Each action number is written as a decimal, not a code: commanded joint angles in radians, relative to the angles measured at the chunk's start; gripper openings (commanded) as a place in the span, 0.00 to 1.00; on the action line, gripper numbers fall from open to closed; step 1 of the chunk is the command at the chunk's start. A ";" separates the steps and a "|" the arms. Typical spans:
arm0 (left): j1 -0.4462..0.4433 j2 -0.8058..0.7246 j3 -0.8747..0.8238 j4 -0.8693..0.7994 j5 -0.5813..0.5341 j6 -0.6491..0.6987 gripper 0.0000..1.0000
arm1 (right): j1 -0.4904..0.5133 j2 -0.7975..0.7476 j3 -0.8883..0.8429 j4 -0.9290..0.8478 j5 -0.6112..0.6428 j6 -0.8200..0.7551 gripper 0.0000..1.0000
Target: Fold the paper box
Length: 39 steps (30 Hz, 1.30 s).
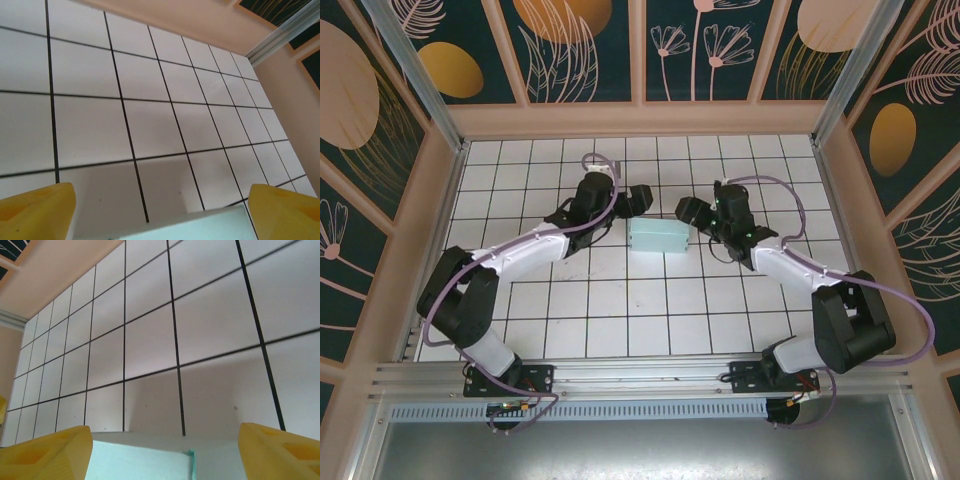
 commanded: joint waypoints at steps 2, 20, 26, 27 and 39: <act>0.006 0.040 0.023 -0.043 0.006 0.031 0.87 | 0.003 0.050 0.115 -0.082 -0.055 -0.169 0.75; 0.281 -0.137 -0.254 -0.040 0.055 0.059 0.94 | 0.171 0.334 0.650 -0.778 -0.288 -1.397 0.92; 0.283 -0.116 -0.264 -0.024 0.074 0.056 0.94 | 0.172 0.519 0.850 -0.965 -0.215 -1.489 0.91; 0.284 -0.112 -0.264 -0.022 0.072 0.054 0.94 | 0.172 0.542 0.871 -0.987 -0.213 -1.499 0.91; 0.290 -0.087 -0.259 -0.005 0.077 0.053 0.94 | 0.174 0.648 0.980 -1.082 -0.143 -1.531 0.59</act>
